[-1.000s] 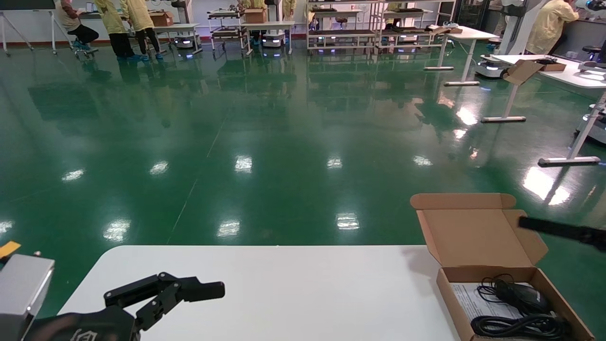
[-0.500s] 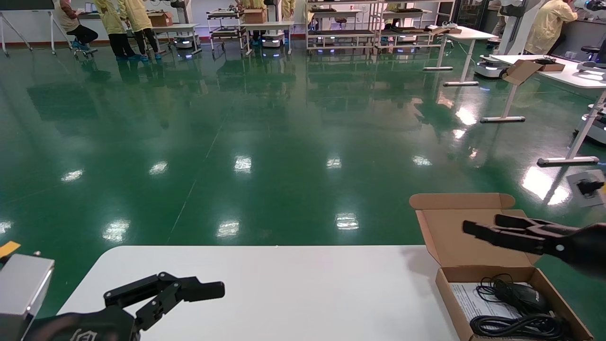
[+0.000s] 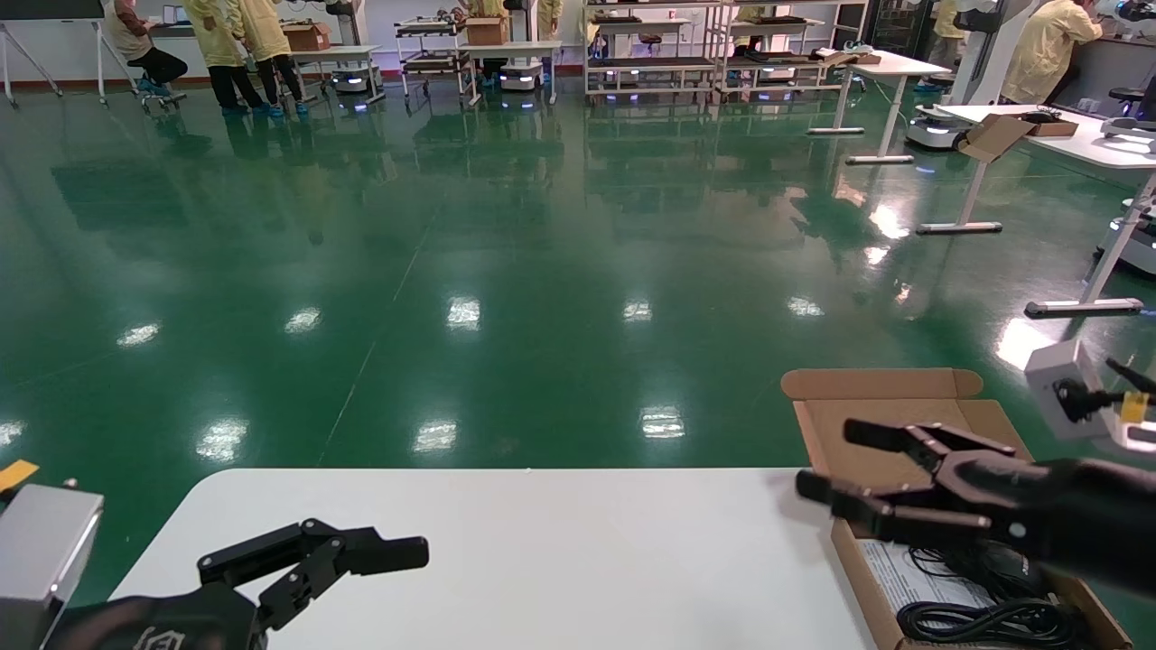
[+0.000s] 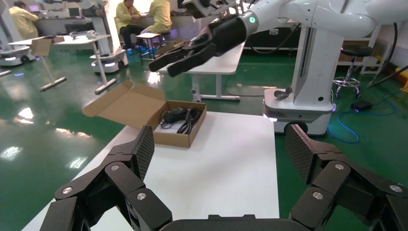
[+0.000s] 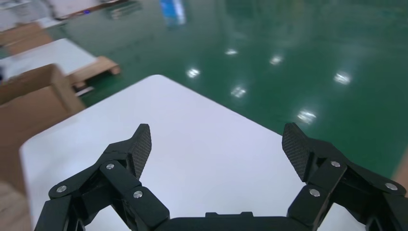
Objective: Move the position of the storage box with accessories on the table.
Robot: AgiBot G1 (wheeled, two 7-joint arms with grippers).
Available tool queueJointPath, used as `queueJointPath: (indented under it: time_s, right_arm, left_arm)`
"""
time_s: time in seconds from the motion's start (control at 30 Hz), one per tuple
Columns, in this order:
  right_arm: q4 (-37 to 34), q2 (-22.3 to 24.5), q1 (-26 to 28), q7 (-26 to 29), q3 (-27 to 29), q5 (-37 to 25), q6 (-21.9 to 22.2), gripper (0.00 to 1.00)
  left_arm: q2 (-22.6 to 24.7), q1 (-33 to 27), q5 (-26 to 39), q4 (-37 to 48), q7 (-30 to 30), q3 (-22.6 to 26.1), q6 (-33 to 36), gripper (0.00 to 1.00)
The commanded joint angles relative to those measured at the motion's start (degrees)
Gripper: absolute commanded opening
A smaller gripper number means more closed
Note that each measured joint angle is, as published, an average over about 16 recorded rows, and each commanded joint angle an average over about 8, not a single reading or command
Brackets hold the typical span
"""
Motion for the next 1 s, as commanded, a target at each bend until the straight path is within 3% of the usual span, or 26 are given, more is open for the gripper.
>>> queueJointPath:
  time_s: [0.03,0.73,1.0]
  right_arm:
    - [2.43,0.26,-1.44,-0.74,0.89,1.02,-0.92,1.00]
    - [27.19,2.93,-16.09,-8.24,9.94,11.42,-10.27,1.00]
    - [30.18,3.29,-17.90,-8.98,11.10,12.82,-11.45,1.00]
  left_arm:
    - [0.00,0.00,0.00,0.00,0.00,0.00,0.00,1.00]
    - [0.00,0.00,0.00,0.00,0.00,0.00,0.00,1.00]
    - [0.00,0.01,-0.01,0.02,0.00,0.00,-0.01,1.00]
